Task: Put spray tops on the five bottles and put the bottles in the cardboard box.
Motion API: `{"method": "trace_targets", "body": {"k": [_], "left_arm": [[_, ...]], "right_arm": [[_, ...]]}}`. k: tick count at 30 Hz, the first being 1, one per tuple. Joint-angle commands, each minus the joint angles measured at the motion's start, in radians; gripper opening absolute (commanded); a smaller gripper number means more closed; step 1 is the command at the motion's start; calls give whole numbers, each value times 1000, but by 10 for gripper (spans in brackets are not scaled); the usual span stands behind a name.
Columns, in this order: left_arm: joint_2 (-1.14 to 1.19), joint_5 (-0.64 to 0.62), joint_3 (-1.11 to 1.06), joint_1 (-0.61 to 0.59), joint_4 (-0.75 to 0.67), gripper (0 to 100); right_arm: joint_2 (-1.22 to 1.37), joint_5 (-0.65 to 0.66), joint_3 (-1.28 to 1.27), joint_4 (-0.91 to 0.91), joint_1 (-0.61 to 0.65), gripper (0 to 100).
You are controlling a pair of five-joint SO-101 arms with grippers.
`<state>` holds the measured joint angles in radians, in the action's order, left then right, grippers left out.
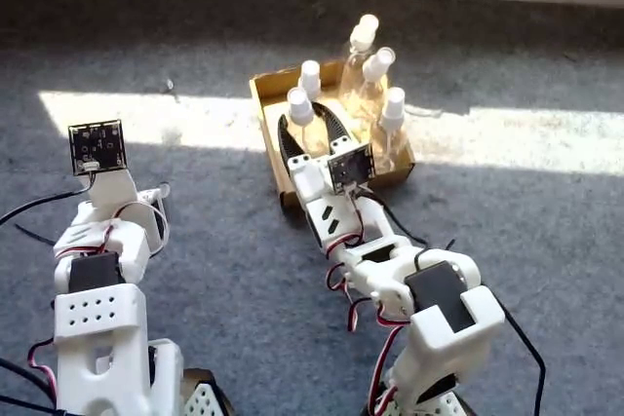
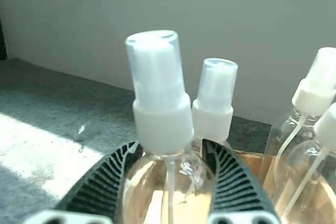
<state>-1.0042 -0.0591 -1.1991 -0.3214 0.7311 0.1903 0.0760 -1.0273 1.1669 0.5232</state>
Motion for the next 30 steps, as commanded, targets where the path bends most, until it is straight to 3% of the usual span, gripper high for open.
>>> {"method": "trace_targets", "body": {"k": [1,30], "left_arm": [[-15,-6,4,18,-12,189],[-15,-6,4,18,-15,189]], "right_arm": [[-7,5,-2,13,4,105],[-16,63,5,13,25,109]]}}
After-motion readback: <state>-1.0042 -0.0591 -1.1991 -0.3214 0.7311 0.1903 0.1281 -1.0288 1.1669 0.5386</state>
